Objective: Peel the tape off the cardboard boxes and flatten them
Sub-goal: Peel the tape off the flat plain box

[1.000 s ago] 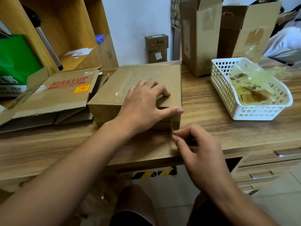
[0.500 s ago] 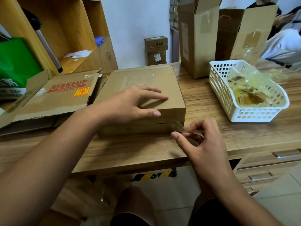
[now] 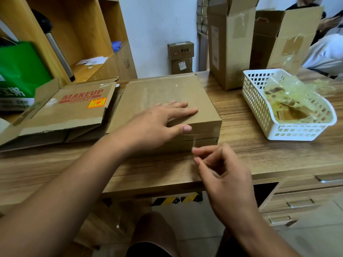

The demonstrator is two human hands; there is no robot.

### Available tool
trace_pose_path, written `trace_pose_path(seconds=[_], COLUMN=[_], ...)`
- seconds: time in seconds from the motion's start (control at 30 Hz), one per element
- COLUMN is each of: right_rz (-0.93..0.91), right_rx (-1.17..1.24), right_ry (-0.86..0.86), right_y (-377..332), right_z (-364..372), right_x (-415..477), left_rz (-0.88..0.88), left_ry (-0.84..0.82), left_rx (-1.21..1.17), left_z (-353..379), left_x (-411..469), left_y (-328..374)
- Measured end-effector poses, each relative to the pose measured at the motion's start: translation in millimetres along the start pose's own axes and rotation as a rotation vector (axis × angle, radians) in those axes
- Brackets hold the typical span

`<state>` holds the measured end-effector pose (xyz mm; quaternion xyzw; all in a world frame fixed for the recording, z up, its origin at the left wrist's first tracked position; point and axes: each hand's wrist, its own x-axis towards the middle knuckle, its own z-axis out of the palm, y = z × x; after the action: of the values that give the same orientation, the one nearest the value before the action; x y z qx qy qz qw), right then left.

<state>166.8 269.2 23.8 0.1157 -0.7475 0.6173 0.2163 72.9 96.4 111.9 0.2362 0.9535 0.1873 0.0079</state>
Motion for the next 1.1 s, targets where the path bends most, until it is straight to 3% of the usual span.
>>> trace_pose_path(seconds=[0.13, 0.33, 0.6, 0.8, 1.1], right_rz=[-0.047, 0.052, 0.081, 0.114, 0.107], right_rx=[0.010, 0.106, -0.289, -0.413, -0.287], right_ry=[-0.108, -0.017, -0.094, -0.134, -0.241], right_y=[-11.6, -0.2, 4.4, 4.9, -18.1], right_z=[15.5, -1.7, -16.8, -9.8, 9.0], right_x=[-10.9, 5.4, 26.8, 32.3, 6.5], left_rz=[-0.010, -0.075, -0.011, 0.010, 0.016], left_ry=[0.064, 0.101, -0.239, -0.150, -0.041], left_rx=[0.067, -0.005, -0.049, -0.139, -0.179], left_z=[6.2, 2.8, -28.6, -18.6, -9.5], left_x=[5.4, 6.5, 4.7, 2.1, 1.0], left_y=[4.6, 6.4, -10.5, -17.5, -14.2])
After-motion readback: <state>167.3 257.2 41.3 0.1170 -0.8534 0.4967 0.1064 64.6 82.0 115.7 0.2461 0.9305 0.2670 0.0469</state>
